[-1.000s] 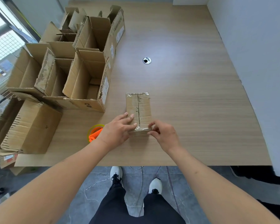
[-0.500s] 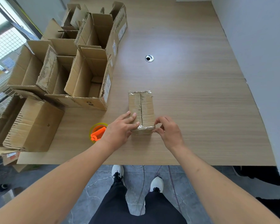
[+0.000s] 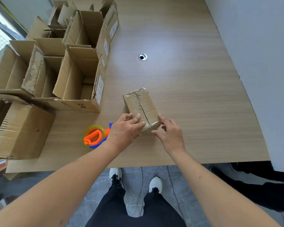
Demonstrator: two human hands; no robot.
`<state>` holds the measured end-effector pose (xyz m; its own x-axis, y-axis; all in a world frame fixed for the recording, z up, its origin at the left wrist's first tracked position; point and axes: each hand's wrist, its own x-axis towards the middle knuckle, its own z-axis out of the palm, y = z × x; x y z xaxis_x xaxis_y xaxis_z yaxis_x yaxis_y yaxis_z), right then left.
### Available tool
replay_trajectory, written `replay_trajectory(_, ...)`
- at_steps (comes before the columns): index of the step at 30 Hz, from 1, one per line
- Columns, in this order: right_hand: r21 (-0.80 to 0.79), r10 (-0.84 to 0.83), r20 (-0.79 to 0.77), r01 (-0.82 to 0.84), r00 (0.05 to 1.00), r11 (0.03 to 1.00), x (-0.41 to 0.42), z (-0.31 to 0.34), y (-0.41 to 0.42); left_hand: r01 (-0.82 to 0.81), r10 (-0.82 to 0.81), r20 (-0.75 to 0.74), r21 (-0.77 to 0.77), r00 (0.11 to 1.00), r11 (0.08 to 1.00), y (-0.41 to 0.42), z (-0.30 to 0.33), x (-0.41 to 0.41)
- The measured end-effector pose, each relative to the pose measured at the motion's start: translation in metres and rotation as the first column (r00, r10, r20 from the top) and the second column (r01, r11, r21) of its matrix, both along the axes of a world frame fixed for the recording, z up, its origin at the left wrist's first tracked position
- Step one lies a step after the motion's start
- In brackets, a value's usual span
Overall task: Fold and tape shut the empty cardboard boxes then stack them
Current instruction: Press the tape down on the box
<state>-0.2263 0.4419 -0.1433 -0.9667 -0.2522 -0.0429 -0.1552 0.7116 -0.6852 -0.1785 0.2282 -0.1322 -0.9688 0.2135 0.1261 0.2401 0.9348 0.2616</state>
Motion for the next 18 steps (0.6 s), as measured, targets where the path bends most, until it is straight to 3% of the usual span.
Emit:
replay_trajectory(4, 0.14, 0.045, -0.019, -0.042, 0.999, 0.989, -0.003, 0.005, -0.008, -0.03, 0.03, 0.002, 0.029, 1.0, 0.999, 0.003, 0.006, -0.001)
replay_trajectory(18, 0.254, 0.126, -0.068, -0.105, 0.99, 0.961, -0.016, 0.008, -0.015, -0.048, 0.042, 0.054, 0.126, 0.998, 0.991, -0.001, 0.006, -0.001)
